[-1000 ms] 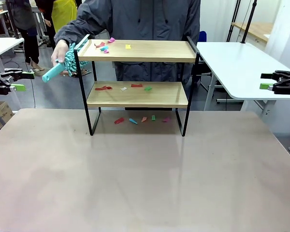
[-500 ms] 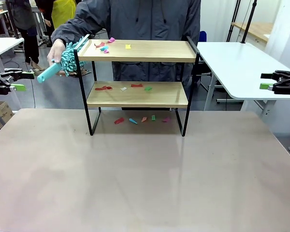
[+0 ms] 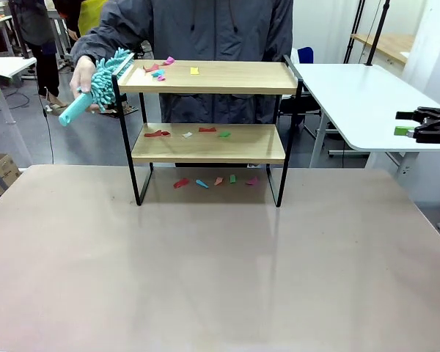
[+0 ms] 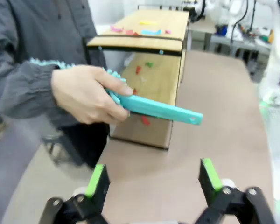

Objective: Clean the shelf.
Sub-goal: Pick up the Duster handed by the human.

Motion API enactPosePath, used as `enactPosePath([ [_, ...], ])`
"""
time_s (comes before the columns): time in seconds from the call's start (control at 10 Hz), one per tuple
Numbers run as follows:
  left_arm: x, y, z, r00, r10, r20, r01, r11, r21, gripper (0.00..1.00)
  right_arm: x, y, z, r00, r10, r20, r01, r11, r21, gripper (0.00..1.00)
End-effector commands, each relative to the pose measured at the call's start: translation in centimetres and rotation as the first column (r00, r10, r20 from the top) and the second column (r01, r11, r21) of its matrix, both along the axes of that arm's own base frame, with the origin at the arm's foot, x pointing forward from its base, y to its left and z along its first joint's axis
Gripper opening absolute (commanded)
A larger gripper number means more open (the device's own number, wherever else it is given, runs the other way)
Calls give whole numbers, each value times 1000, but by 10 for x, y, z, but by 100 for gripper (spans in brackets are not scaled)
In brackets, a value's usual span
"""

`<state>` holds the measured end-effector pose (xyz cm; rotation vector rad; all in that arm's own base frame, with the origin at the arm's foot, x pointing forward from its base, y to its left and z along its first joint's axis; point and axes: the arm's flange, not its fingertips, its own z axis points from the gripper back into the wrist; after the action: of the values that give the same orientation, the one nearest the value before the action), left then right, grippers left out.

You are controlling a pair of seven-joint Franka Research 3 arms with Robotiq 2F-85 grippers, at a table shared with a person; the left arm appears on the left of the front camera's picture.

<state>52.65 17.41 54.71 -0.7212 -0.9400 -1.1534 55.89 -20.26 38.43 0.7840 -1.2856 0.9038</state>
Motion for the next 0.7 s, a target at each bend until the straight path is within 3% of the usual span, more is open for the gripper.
enactPosePath([
  [0.0,-26,-25,42,980,60,-190,-35,990,135,100,1,2,2,1000,2,4,-2,1000,1,100],
  [0.1,-42,-37,65,957,175,-230,-136,975,176,100,1,2,2,1000,2,4,-2,1000,1,100],
  [0.2,-58,-54,88,895,345,-282,-267,922,280,100,1,2,2,1000,2,4,-2,1000,1,100],
  [0.3,-71,-73,102,860,453,-233,-362,866,345,100,1,2,2,1000,2,4,-2,1000,1,100],
  [0.4,-81,-94,113,820,508,-265,-387,832,397,100,1,2,2,1000,2,4,-2,1000,1,100],
  [0.6,-82,-133,110,734,633,-244,-480,739,473,100,1,2,2,1000,2,4,-2,1000,1,100],
])
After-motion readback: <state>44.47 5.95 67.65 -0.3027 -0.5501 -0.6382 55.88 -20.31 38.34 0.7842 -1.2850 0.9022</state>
